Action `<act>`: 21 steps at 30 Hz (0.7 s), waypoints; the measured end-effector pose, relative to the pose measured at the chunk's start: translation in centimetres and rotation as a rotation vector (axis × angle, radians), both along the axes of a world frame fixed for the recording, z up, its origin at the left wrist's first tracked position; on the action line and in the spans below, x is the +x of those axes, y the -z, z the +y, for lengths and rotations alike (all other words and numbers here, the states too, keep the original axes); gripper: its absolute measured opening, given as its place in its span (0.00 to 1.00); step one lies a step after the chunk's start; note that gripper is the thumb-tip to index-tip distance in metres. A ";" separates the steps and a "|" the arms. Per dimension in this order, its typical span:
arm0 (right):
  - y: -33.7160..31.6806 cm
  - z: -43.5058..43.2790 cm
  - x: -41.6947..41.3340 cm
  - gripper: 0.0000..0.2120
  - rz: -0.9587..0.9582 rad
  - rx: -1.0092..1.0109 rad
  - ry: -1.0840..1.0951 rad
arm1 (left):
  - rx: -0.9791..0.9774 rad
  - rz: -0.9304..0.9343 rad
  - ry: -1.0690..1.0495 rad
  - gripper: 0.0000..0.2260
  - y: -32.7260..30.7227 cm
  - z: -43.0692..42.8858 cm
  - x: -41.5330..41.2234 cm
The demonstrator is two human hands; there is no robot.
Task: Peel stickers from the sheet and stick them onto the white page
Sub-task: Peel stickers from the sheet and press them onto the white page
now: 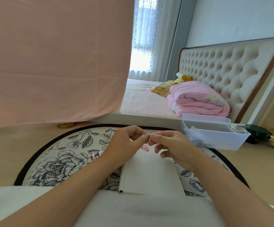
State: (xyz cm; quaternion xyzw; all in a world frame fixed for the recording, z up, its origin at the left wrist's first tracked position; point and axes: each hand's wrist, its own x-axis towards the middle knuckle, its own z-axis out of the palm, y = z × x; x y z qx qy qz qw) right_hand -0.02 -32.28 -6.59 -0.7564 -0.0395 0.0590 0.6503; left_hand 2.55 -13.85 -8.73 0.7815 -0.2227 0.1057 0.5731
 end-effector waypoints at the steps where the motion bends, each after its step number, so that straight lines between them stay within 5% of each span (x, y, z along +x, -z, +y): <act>1: 0.1 0.0 0.0 0.08 -0.006 -0.014 -0.004 | 0.006 -0.003 0.001 0.04 0.0 0.0 0.0; 9: 0.4 0.4 0.3 0.05 -0.275 -0.285 0.098 | 0.030 0.005 0.008 0.04 -0.1 -0.3 -0.6; 15: -0.1 0.0 0.0 0.10 -0.091 -0.120 0.018 | -0.027 0.068 0.005 0.04 -0.4 -0.2 -0.6; 21: -0.2 -0.1 0.0 0.08 -0.146 -0.184 0.042 | -0.028 0.095 0.030 0.04 -0.4 -0.2 -0.8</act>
